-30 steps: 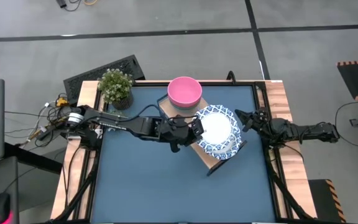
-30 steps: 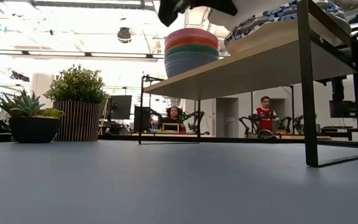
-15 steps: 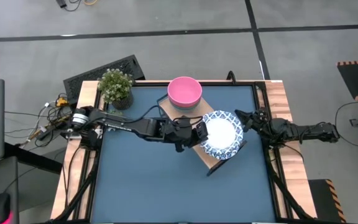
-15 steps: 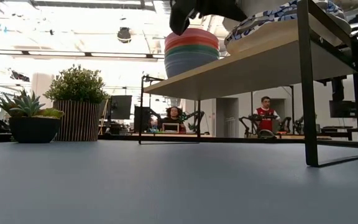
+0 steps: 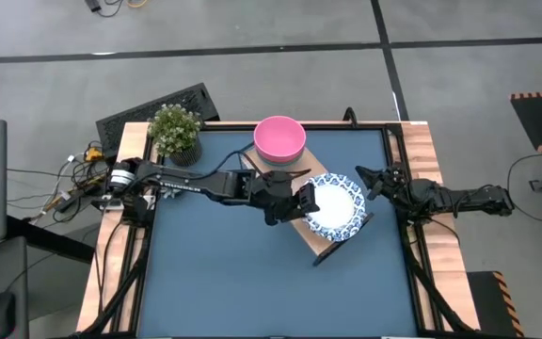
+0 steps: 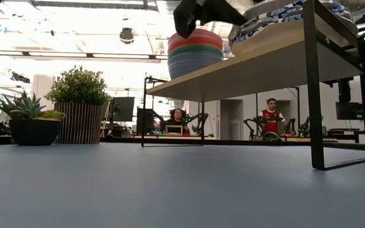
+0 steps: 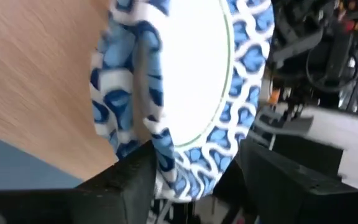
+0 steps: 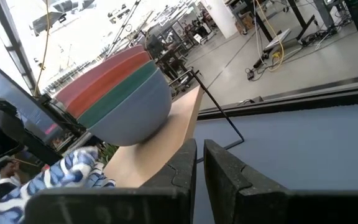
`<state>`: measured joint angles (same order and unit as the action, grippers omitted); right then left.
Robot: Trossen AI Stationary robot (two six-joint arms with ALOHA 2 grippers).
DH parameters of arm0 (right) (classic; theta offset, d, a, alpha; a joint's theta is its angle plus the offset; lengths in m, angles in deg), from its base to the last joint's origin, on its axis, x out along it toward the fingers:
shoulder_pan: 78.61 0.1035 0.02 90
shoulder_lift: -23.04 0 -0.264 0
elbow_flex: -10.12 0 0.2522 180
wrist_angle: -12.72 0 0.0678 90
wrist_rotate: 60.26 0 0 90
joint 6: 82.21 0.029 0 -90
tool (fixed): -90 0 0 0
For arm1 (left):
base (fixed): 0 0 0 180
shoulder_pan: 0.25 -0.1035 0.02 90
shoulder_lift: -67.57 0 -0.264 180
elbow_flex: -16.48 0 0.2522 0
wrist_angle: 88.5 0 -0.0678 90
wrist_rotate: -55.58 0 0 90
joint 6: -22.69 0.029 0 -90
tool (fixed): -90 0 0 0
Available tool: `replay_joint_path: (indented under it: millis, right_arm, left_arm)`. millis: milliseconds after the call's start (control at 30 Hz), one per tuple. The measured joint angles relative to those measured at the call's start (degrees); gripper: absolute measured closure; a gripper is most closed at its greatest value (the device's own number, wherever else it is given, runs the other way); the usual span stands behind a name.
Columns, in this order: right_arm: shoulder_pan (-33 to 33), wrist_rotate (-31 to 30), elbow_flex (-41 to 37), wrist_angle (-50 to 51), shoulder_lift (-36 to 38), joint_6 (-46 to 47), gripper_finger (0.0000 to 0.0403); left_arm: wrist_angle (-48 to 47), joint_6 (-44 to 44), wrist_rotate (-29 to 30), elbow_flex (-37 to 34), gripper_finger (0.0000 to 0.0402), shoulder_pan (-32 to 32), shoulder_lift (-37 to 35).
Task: Place and stack plates onto a shelf
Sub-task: Stack the white and blue plate on the shelf, then return to Home Position
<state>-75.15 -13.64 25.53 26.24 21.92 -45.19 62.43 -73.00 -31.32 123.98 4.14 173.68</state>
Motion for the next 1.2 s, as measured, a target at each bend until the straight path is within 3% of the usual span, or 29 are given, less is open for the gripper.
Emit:
replay_joint_path:
  millis: [433, 667, 867, 1067, 1200]
  right_arm:
    - [-0.02, 0.04, 0.00, -0.01, -0.01, 0.02, 0.0345]
    - [-0.02, 0.04, -0.01, -1.17, -0.01, -0.08, 0.0345]
    - [-0.17, 0.02, 1.53, -4.94, -0.01, -8.50, 0.0345]
    - [-0.15, 0.77, 6.52, -6.16, 0.00, -19.46, 0.0345]
    - [-0.13, 8.19, 9.50, -6.72, 0.01, -25.50, 0.0345]
  left_arm:
    - [-2.12, -1.30, -8.44, 1.09, 0.0180, -0.18, -0.13]
    - [-3.74, 1.96, -8.58, 1.09, 0.0180, 0.06, -3.30]
    - [-7.44, 9.96, -3.40, 1.09, 0.0180, 0.03, -8.54]
    - [-8.16, 25.47, 5.84, 1.09, 0.0180, 0.26, -15.66]
    - [-8.38, 35.55, 13.01, 1.11, 0.0180, 1.33, -20.48]
